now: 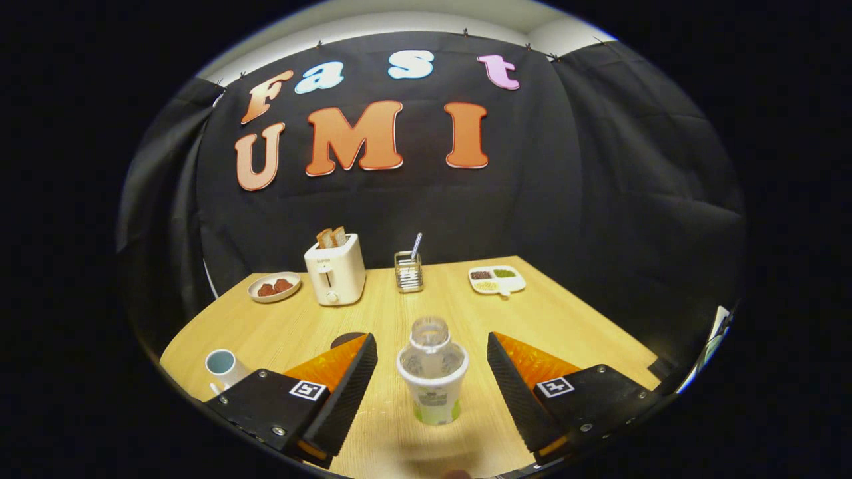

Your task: Take the bottle from table, then pour the juice into the cup, finally place the bottle on the coaster

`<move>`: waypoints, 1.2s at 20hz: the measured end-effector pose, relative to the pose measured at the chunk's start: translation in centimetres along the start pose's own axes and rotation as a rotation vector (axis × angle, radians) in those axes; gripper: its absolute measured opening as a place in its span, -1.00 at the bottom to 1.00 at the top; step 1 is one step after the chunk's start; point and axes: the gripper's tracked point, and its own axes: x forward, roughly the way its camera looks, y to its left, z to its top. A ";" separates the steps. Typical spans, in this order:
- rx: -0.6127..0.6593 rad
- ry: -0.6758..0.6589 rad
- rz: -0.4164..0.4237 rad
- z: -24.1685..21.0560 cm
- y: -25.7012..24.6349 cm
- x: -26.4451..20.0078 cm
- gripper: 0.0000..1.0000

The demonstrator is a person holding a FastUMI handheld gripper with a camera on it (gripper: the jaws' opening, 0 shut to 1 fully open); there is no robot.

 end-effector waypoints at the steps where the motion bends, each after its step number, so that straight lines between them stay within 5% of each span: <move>1: -0.008 0.012 -0.007 -1.0 -0.1 0.4 0.98; 10: -0.024 0.153 -0.037 -7.1 -0.4 3.6 0.99; 12: -0.046 0.160 -0.038 -7.2 -0.4 3.9 0.88; 15: -0.053 0.173 -0.047 -7.3 -0.4 4.4 0.35; 24: -0.125 0.203 -0.058 -4.1 2.1 2.3 0.13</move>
